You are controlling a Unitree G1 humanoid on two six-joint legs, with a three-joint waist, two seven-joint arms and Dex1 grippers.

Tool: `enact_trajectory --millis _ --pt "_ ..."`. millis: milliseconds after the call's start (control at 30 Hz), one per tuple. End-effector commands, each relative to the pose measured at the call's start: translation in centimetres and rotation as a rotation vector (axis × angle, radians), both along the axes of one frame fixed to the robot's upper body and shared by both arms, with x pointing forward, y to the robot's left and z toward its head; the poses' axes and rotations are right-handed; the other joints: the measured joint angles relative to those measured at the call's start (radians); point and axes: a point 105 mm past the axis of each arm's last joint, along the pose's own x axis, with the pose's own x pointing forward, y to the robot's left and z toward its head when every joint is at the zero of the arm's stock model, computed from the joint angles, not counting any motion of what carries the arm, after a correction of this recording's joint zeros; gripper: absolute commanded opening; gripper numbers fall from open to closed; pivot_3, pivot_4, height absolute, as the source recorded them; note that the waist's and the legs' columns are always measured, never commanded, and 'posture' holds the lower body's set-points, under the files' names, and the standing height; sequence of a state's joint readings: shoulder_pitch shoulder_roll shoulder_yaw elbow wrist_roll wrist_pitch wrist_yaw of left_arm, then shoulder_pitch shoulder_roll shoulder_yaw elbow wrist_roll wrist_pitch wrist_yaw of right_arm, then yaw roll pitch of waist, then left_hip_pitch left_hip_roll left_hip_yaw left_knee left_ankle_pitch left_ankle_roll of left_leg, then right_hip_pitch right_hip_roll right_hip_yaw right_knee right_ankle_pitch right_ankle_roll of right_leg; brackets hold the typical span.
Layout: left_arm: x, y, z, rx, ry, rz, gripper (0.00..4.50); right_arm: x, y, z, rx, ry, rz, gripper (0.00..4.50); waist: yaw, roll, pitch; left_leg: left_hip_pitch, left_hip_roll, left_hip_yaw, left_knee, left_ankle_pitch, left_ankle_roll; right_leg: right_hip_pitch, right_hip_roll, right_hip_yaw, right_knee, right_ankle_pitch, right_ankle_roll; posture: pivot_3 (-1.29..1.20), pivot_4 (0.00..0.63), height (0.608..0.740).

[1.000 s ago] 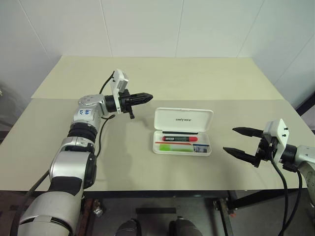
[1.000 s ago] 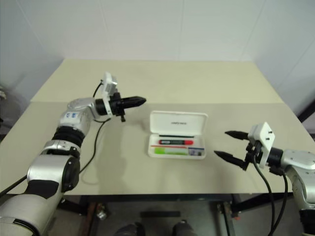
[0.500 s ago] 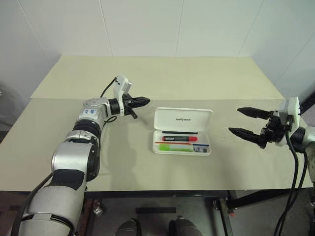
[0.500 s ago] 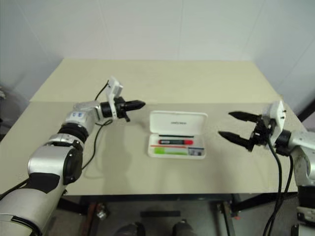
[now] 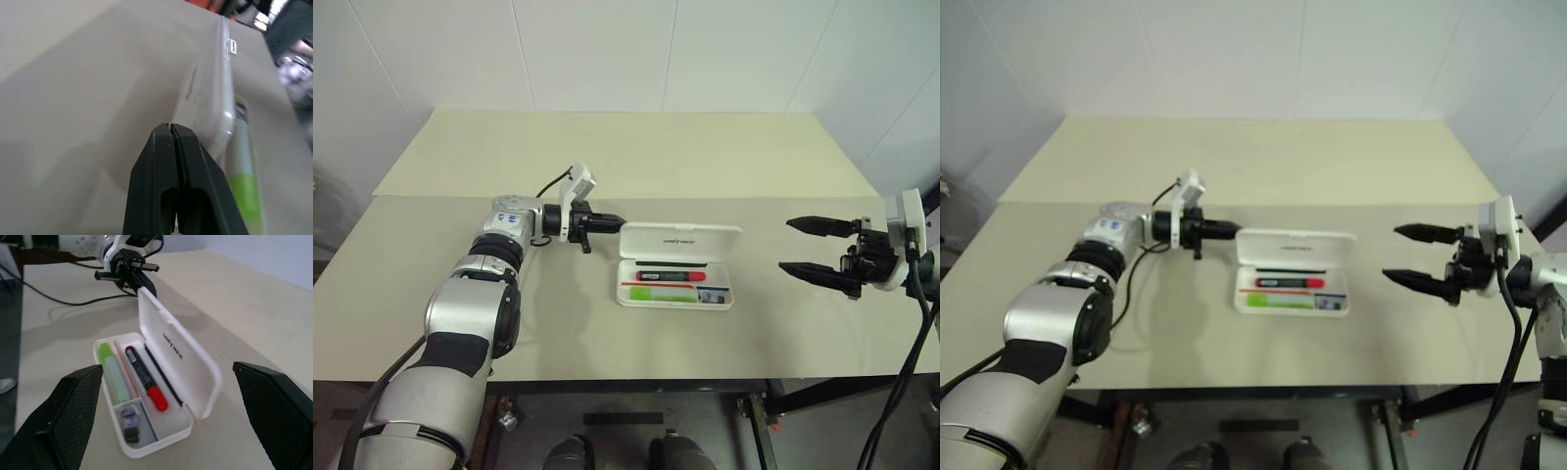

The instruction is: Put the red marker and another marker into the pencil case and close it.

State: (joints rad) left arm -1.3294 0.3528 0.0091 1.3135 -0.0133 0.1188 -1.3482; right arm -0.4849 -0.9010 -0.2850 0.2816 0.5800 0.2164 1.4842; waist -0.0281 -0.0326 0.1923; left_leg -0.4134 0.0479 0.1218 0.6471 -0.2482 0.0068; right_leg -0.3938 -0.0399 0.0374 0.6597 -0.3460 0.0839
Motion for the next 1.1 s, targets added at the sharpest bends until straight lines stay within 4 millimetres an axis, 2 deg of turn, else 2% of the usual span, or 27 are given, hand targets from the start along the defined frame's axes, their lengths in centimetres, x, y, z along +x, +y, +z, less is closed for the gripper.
enact_trajectory --millis 33,267,467,767,1100 --pt "-1.1 -0.6 1.0 0.065 -0.028 -0.14 0.03 -0.8 -0.5 0.6 -0.047 -0.026 0.041 4.5 0.0 0.0 0.0 0.0 0.0 0.0 0.0 0.0 0.0 0.0 0.0 0.0 0.0 0.0 0.0 0.0 0.15 0.74" --pt "-2.5 -1.3 0.4 0.171 -0.033 -0.29 0.03 -0.2 -0.5 0.1 -0.098 -0.031 0.049 4.5 -0.001 0.0 0.0 0.0 0.0 0.0 0.0 0.0 0.0 0.0 -0.001 0.0 0.0 0.0 0.0 0.0 0.15 0.74" --pt "-2.5 -2.0 -1.1 0.304 -0.034 -0.311 0.03 -0.1 -0.2 -0.7 -0.119 -0.012 0.072 4.5 0.0 0.0 0.0 0.0 0.0 -0.001 0.0 0.0 0.0 0.0 -0.001 0.0 0.0 0.0 0.0 0.0 0.15 0.74" --pt "-3.2 -3.4 -3.2 0.466 -0.157 -0.44 0.03 0.7 0.8 -0.2 -0.126 -0.042 0.101 4.5 -0.001 0.0 0.0 0.0 0.0 -0.001 0.0 0.0 0.0 0.0 -0.001 0.001 0.0 0.0 0.0 0.0 0.15 0.74" --pt "-3.2 -3.1 -5.0 0.613 -0.231 -0.501 0.03 1.0 1.3 0.4 -0.11 -0.069 0.109 4.5 -0.001 0.0 0.0 0.001 0.0 -0.001 0.001 0.0 0.001 0.001 -0.002 0.003 0.001 0.0 0.0 0.0 0.15 0.74"
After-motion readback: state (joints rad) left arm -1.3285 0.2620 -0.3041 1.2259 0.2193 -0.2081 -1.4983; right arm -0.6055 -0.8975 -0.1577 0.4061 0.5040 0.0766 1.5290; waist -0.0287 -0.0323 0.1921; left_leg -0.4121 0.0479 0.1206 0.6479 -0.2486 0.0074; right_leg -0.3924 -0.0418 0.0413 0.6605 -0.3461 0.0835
